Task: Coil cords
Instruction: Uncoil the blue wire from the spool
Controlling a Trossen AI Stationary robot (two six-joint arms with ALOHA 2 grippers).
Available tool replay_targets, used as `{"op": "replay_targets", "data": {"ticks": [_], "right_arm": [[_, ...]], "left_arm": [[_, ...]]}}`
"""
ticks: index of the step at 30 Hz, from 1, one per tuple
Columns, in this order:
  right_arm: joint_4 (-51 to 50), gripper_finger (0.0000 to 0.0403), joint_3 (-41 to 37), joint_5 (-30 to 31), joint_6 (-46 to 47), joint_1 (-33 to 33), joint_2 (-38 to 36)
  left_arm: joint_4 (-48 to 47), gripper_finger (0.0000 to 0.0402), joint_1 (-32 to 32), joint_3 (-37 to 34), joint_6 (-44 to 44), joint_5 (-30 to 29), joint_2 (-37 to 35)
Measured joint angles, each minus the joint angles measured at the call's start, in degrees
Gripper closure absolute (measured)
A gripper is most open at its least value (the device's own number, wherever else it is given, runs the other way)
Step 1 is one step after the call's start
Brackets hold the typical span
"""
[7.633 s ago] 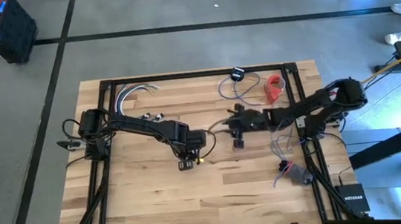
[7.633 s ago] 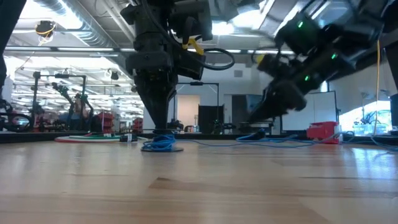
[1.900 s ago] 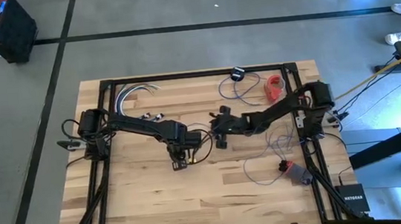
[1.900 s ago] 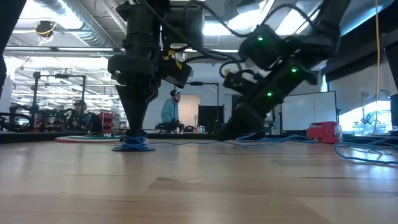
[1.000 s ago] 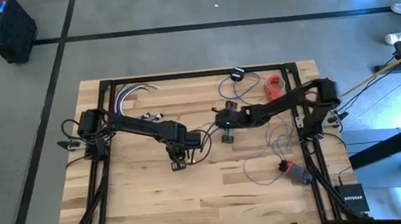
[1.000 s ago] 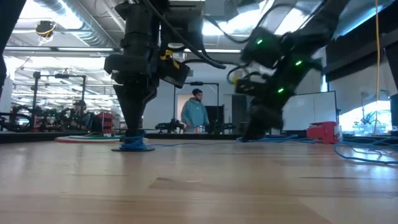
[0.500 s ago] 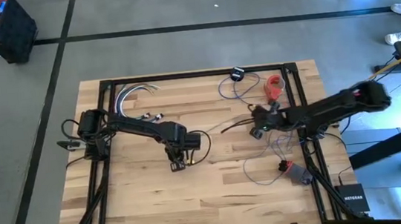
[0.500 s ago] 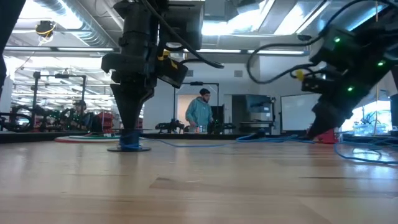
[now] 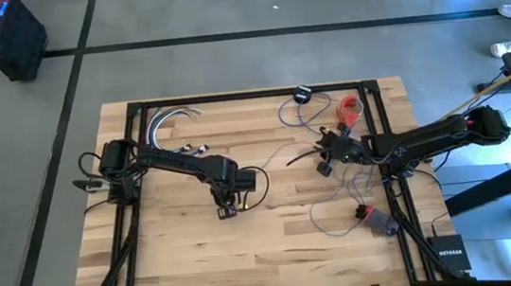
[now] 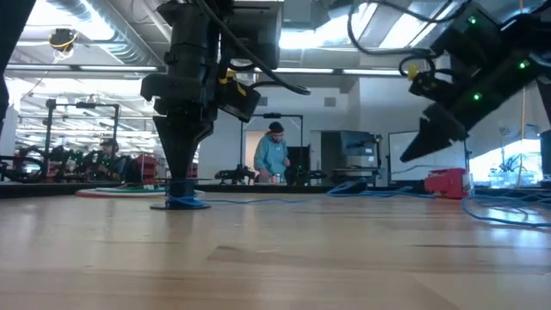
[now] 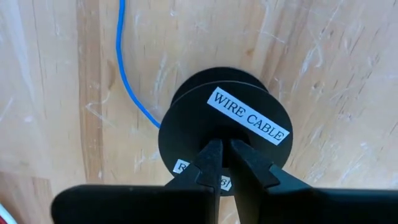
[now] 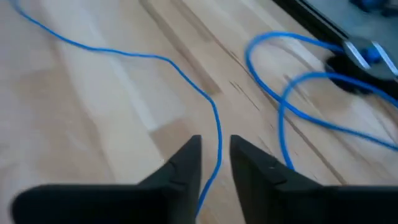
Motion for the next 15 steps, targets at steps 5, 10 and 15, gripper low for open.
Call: {"op": "replay_targets", "data": {"ticks": [5, 10, 15], "right_arm": [[4.8, 0.0254, 1.7, -7.4, -3.5, 0.0, 0.0], [20.0, 0.0215, 1.8, -14.8, -11.7, 0.0, 2.2], [32.4, 0.0209, 2.8, -15.5, -18.9, 0.0, 9.2]], "left_arm": [[0.2, 0.038, 0.0, 0.0, 0.2, 0.0, 0.0], [0.5, 0.038, 0.0, 0.0, 0.4, 0.0, 0.0], [0.5, 0.038, 0.0, 0.0, 0.8, 0.0, 0.0]]}}
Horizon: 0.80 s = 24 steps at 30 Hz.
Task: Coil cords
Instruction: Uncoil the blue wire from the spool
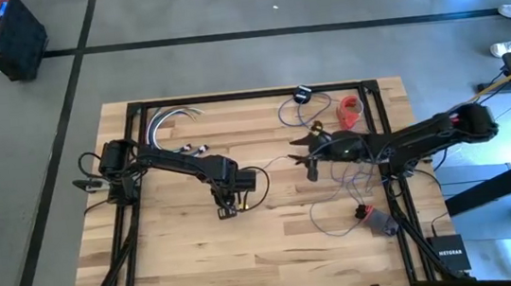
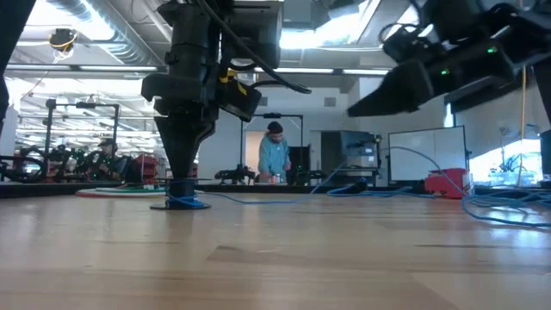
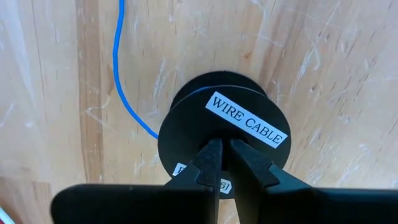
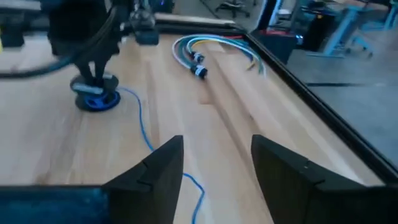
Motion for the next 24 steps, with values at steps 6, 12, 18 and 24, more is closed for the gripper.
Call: {"op": "replay_targets", "data": {"ticks": [6, 12, 18, 24], "right_arm": [[-0.4, 0.0208, 6.9, -4.8, -7.7, 0.0, 13.5], [-9.4, 0.0208, 17.4, -4.8, -12.1, 0.0, 25.3], [-24.5, 0.0208, 26.7, 0.2, -13.6, 0.0, 30.1], [-27.2, 0.0208, 28.6, 1.2, -18.1, -0.6, 32.6]], "left_arm": [[0.2, 0.038, 0.0, 0.0, 0.8, 0.0, 0.0], [0.2, 0.038, 0.0, 0.0, 0.8, 0.0, 0.0], [0.2, 0.038, 0.0, 0.0, 0.8, 0.0, 0.0], [0.4, 0.038, 0.0, 0.0, 1.1, 0.0, 0.0]]}}
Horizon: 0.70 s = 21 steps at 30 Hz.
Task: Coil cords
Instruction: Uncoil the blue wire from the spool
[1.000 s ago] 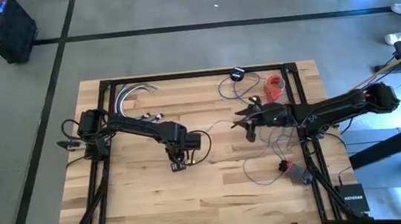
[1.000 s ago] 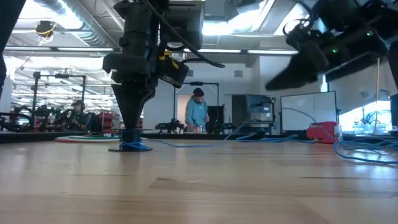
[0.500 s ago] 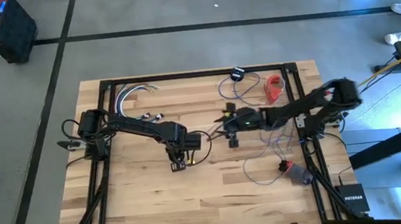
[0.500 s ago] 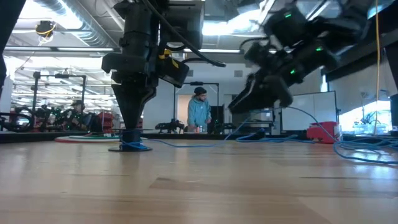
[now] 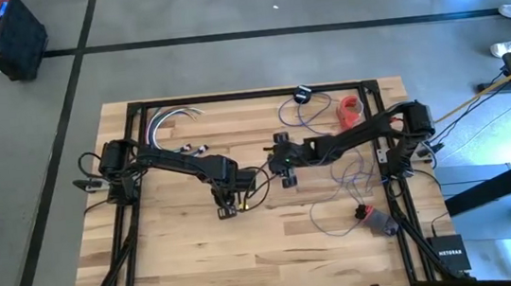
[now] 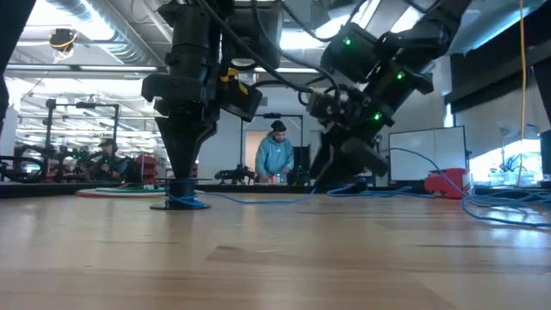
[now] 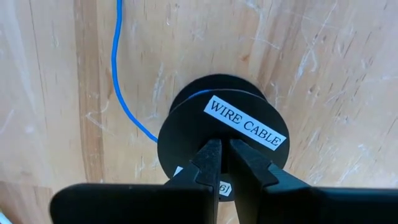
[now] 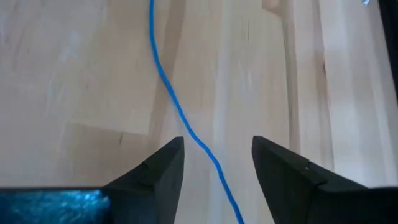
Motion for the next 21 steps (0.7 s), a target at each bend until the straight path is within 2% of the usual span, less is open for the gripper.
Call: {"op": "replay_targets", "data": {"ticks": [5, 8, 14, 19, 21], "right_arm": [[0.7, 0.021, 0.1, -1.0, -1.9, -1.9, 1.9], [0.5, 0.0228, 0.1, -4.1, -2.8, -2.7, 2.8], [0.9, 0.0295, 0.2, -6.1, -3.6, -3.2, 3.7], [0.5, 0.0382, 0.1, -6.7, -5.1, -3.1, 3.6], [-0.8, 0.0393, 0.1, -6.8, -5.1, -3.2, 3.2]], "left_arm": [[0.0, 0.038, 0.0, 0.0, 0.0, 0.0, 0.0], [0.1, 0.038, 0.0, 0.0, 0.0, 0.0, 0.0], [0.0, 0.038, 0.0, 0.0, 0.0, 0.0, 0.0], [0.0, 0.038, 0.0, 0.0, 0.0, 0.0, 0.0], [0.0, 0.038, 0.0, 0.0, 0.0, 0.0, 0.0]]}}
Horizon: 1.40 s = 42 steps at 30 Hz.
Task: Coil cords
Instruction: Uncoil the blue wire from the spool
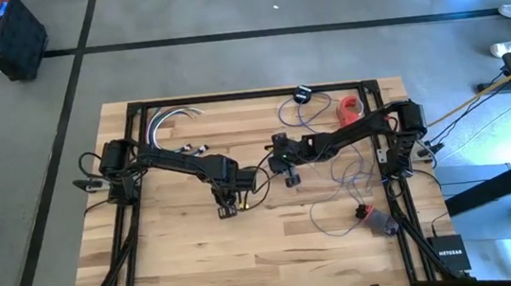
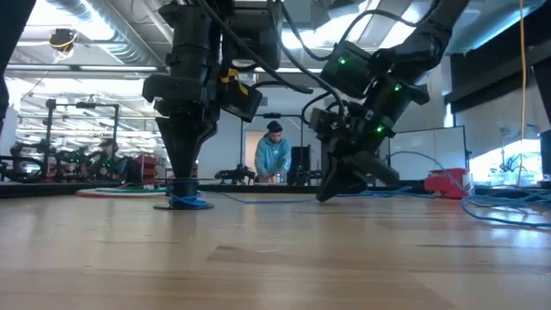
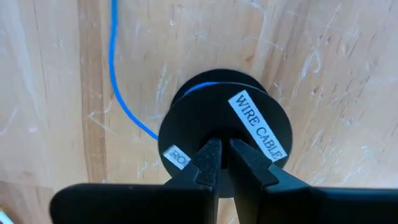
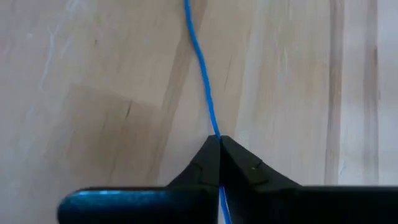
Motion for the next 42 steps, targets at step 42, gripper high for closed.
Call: {"op": "replay_targets", "data": {"ticks": [42], "right_arm": [[-26.3, 0.0363, -21.9, 14.8, 35.1, 2.2, -51.6]], "left_arm": [[-3.2, 0.038, -2.9, 0.0, -3.2, 0.0, 0.0]]}}
